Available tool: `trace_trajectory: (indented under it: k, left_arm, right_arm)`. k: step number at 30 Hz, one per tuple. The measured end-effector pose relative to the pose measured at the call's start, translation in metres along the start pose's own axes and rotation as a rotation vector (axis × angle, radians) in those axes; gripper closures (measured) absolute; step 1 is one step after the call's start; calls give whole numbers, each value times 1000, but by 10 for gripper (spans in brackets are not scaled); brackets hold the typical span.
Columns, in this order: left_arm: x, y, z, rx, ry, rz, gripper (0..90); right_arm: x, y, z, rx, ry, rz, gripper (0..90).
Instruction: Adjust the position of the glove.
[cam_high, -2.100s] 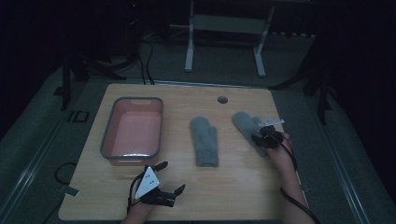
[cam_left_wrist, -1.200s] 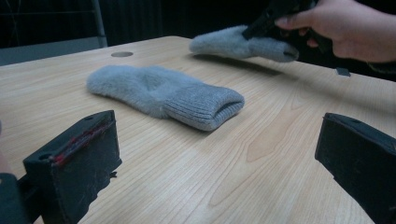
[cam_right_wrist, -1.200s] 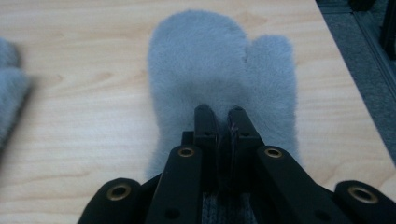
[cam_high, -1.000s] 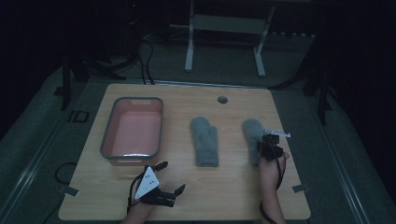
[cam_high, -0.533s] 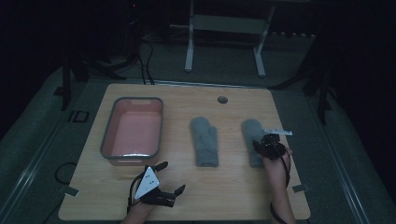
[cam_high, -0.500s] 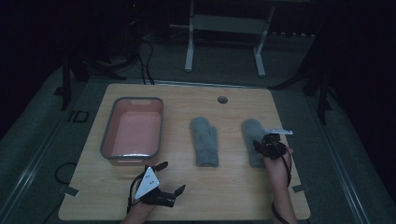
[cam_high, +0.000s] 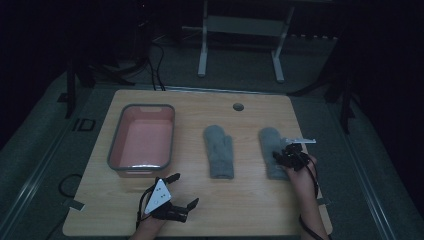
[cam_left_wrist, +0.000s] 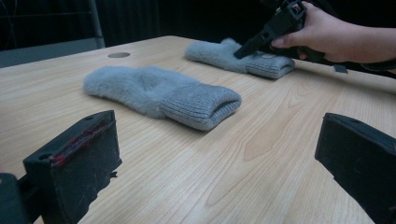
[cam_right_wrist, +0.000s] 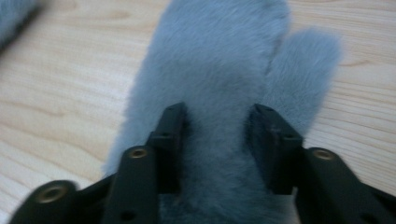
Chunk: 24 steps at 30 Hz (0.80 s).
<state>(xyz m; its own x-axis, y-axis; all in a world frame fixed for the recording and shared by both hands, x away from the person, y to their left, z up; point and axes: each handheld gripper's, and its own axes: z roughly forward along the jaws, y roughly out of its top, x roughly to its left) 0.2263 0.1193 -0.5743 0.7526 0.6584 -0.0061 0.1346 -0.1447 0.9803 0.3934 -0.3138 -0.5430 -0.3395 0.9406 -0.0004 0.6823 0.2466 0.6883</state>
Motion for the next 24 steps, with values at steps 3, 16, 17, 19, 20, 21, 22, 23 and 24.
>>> trace_trajectory:
  k: [3, 16, 17, 19, 20, 21, 22, 23, 24]
  left_arm:
    - [0, 0, 0, 1, 1, 1, 4]
    - [0, 0, 0, 4, 2, 3, 4]
    - [0, 0, 0, 4, 2, 3, 4]
    - [1, 0, 0, 3, 3, 2, 4]
    - [1, 0, 0, 2, 2, 1, 4]
    - [0, 0, 0, 2, 2, 1, 4]
    - [0, 0, 0, 2, 2, 1, 3]
    - [0, 0, 0, 1, 2, 0, 4]
    - [0, 0, 0, 1, 2, 0, 4]
  right_arm:
    - [8, -1, 1, -2, -13, -14, 695]
    - [29, 15, -16, -43, -82, 149, 834]
    - [29, 15, -16, -43, -82, 149, 834]
    - [37, 25, -24, -54, -88, 163, 836]
    - [40, 29, -27, -57, -84, 164, 835]
    - [44, 33, -30, -66, -88, 161, 836]
    - [48, 37, -33, -71, -90, 164, 836]
    - [51, 41, -35, -76, -87, 169, 835]
    - [55, 45, -38, -85, -86, 172, 835]
